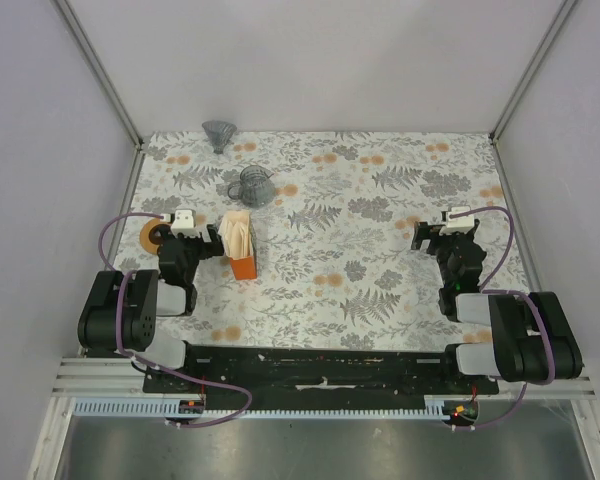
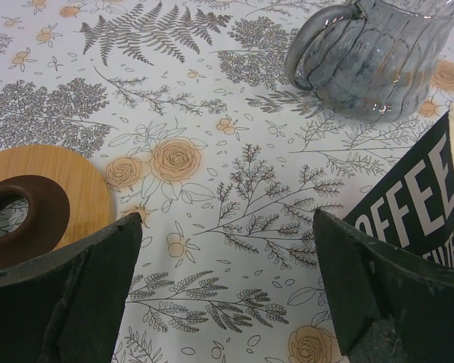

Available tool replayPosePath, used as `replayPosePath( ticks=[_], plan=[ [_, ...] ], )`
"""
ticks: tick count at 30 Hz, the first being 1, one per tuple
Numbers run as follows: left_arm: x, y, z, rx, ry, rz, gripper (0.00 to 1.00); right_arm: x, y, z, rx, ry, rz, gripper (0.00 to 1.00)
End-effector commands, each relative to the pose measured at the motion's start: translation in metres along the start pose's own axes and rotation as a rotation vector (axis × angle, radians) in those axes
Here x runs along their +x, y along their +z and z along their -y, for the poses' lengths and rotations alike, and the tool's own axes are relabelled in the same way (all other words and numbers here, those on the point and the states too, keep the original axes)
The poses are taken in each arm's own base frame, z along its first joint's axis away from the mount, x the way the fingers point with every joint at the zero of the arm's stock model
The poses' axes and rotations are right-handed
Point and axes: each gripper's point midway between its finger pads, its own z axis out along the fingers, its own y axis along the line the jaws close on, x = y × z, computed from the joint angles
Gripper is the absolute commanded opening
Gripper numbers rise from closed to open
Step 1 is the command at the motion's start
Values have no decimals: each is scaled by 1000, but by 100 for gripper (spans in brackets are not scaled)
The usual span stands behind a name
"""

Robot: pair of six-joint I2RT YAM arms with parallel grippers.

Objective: Place the coffee filter in the dripper

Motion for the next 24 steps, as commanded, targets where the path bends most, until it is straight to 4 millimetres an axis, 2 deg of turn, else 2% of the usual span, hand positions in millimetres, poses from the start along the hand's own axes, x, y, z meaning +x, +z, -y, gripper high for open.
replayPosePath(
  ticks=[1, 5, 10, 16, 17, 18, 20, 21, 22, 24],
  plan=[
    [-21, 5, -2, -9, 42, 80, 100, -17, 6, 2, 2, 15, 50, 98],
    [-22, 4, -3, -10, 42, 80, 100, -24, 8, -4, -36, 1, 28, 98],
    [-21, 5, -3, -9, 42, 78, 100, -58, 18, -6, -56, 31, -49, 98],
    [-26, 8, -9, -49, 3, 47, 100, -101, 15, -42, -272, 73, -45, 98],
    [-32, 14, -16, -86, -9, 32, 100, -104, 14, -48, -302, 75, -64, 98],
    [-27, 17, -19, -100, -16, -20, 100, -110, 14, -51, -318, 104, -77, 98],
    [-40, 31, -21, -98, -9, -80, 99, -114, 13, -56, -342, 113, -124, 98],
    [-40, 34, -19, -76, 12, -132, 95, -117, 13, -57, -350, 113, -139, 98],
    [-49, 40, -11, -13, 65, -148, 88, -120, 12, -60, -361, 113, -149, 98],
    [-60, 45, -11, -3, 84, -181, 85, -127, 9, -62, -376, 110, -155, 98]
  ],
)
